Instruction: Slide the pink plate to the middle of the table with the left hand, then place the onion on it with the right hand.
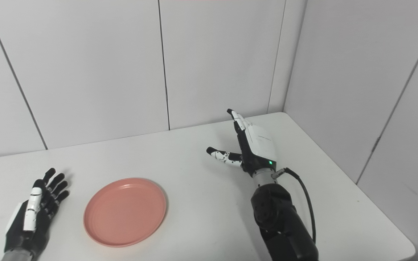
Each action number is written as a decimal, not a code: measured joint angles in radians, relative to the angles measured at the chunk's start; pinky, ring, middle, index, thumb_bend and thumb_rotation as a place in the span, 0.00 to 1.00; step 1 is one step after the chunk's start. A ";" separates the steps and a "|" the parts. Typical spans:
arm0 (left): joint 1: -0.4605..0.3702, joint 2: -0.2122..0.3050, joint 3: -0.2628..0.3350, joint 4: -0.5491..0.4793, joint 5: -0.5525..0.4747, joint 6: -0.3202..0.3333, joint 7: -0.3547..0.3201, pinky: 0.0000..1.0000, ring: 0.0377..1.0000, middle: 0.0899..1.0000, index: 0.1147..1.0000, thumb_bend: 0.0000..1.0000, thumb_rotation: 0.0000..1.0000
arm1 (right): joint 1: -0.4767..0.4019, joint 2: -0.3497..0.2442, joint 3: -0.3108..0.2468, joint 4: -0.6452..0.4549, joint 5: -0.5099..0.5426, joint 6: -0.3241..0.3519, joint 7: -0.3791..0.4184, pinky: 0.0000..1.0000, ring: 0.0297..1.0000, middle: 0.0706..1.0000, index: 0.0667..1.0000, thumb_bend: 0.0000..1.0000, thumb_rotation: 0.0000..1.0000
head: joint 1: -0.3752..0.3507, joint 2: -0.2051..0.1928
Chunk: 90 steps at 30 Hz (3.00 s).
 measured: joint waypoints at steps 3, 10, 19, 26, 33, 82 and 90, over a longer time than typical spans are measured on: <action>0.000 0.000 -0.001 0.000 0.000 -0.006 -0.003 0.94 0.95 0.95 0.95 0.53 1.00 | -0.017 -0.010 -0.002 0.028 -0.005 0.002 -0.003 0.92 0.91 0.92 0.95 0.93 0.40 | 0.000 0.000; -0.001 0.001 -0.001 0.004 0.000 -0.007 -0.004 0.93 0.95 0.95 0.95 0.53 1.00 | -0.016 -0.021 -0.021 0.050 -0.002 0.064 -0.002 0.92 0.92 0.93 0.95 0.94 0.31 | 0.000 -0.002; -0.001 0.002 -0.002 0.003 0.000 -0.007 -0.007 0.93 0.95 0.95 0.95 0.53 1.00 | -0.016 -0.061 -0.025 0.081 0.035 0.093 -0.002 0.94 0.93 0.94 0.96 0.94 0.23 | 0.002 -0.002; -0.001 0.002 -0.001 0.003 0.000 -0.008 -0.018 0.93 0.95 0.95 0.95 0.53 1.00 | -0.013 -0.076 -0.025 0.099 0.052 0.101 -0.001 0.93 0.92 0.92 0.94 0.94 0.18 | 0.006 -0.003; -0.001 0.002 -0.001 0.003 0.000 -0.012 -0.018 0.95 0.96 0.97 0.96 0.54 1.00 | -0.013 -0.077 -0.021 0.147 0.074 0.108 0.001 0.92 0.92 0.92 0.94 0.91 0.16 | 0.008 -0.003; 0.014 -0.016 -0.022 -0.023 0.049 -0.026 0.008 0.98 0.98 0.98 0.98 0.49 1.00 | -0.007 -0.063 0.041 0.124 0.190 -0.024 -0.198 0.26 0.37 0.48 0.55 0.52 0.00 | 0.115 -0.002; 0.032 -0.056 -0.042 -0.056 0.089 -0.024 0.048 0.96 0.96 0.96 0.96 0.51 1.00 | 0.012 -0.037 0.085 0.050 0.219 -0.103 -0.169 0.29 0.38 0.48 0.55 0.52 0.00 | 0.199 0.012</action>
